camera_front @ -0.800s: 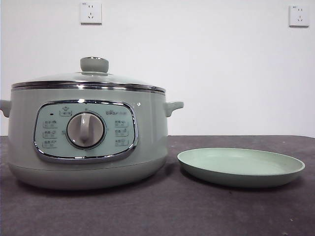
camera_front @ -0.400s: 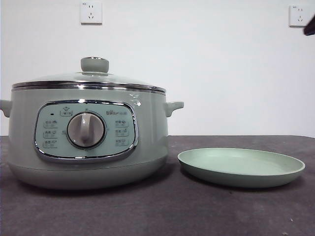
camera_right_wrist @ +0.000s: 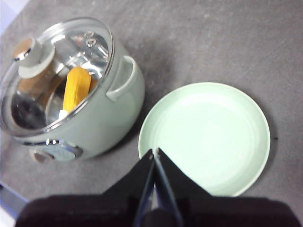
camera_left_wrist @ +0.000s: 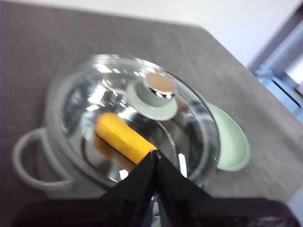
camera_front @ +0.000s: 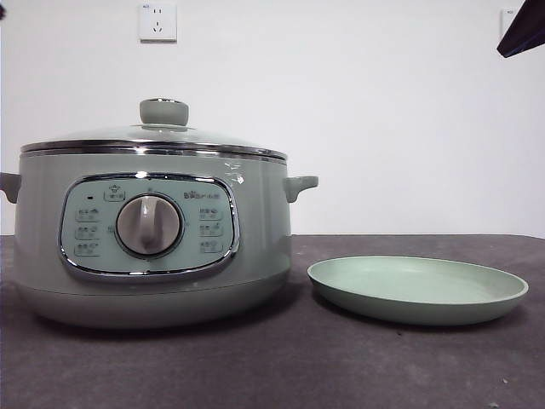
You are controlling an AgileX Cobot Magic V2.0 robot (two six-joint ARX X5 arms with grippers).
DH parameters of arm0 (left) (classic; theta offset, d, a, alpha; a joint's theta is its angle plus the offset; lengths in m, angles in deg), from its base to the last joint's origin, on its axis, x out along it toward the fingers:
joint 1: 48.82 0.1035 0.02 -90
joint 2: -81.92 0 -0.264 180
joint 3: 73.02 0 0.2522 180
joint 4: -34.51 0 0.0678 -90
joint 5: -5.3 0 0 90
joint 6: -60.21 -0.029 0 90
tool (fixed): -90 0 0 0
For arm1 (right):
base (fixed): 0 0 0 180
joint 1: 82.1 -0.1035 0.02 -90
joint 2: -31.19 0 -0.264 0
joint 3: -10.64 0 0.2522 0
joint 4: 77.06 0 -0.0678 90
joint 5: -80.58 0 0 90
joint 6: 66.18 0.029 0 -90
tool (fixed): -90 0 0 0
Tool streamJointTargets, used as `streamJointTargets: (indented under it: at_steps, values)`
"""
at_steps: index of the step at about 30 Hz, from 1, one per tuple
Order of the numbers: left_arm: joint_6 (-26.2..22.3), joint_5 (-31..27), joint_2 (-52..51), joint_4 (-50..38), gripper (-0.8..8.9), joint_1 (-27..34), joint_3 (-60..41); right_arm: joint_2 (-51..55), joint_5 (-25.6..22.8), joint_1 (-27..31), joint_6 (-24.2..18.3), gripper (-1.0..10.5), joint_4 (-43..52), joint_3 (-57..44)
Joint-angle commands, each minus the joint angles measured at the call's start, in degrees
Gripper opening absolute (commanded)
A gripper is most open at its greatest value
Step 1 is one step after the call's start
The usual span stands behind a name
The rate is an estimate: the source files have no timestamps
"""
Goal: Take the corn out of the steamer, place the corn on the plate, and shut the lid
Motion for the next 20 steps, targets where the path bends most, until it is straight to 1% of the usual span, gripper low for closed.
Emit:
streamJointTargets:
  at_steps: [1, 3, 4, 5, 6, 7, 8, 9, 11, 14, 20]
  values:
    - [-3.7, 1.5, 4.6, 2.2, -0.03, -0.6, 3.3, -0.4, 0.2, -0.1, -2.2, 0.3, -0.7, 0.7]
    - [-4.0, 1.3, 7.2, 2.8, 0.03, -1.1, 5.1, -0.4, 0.1, -0.1, -2.2, 1.3, -0.6, 0.8]
    - [-4.0, 1.3, 8.1, 2.7, 0.29, -1.4, 5.7, -0.4, 0.0, -0.1, -2.1, 1.9, -0.6, 0.8]
    - [-4.0, 1.2, 9.0, 2.6, 1.05, -1.7, 6.2, -0.4, -0.1, -0.1, -1.9, 2.4, -0.7, 0.8]
    - [-4.0, 1.2, 9.7, 2.2, 2.1, -2.1, 6.5, -0.4, -0.1, -0.1, -1.7, 2.9, -0.7, 0.8]
    - [-4.0, 0.8, 10.3, 2.0, 2.93, -2.3, 6.8, -0.4, -0.2, -0.1, -1.4, 3.2, -0.6, 0.8]
    - [-3.9, 0.1, 10.9, 1.7, 3.62, -2.7, 7.2, -0.4, -0.3, -0.1, -1.3, 3.5, -0.6, 0.8]
    - [-3.8, -0.8, 11.3, 1.6, 4.0, -3.1, 7.4, -0.4, -0.3, -0.1, -1.0, 3.8, -0.6, 0.8]
    - [-3.5, -3.7, 12.3, 0.6, 4.13, -4.3, 8.0, -0.4, -0.3, -0.1, -0.3, 4.1, -0.6, 0.8]
    - [-3.5, -6.7, 13.8, -1.2, 4.13, -6.5, 9.5, -0.4, -0.3, -0.1, -0.2, 4.1, -0.6, 0.8]
    - [-3.8, -12.5, 20.8, -0.7, 4.13, -12.2, 16.3, -0.4, -0.3, -0.1, 0.0, 4.1, -0.6, 0.8]
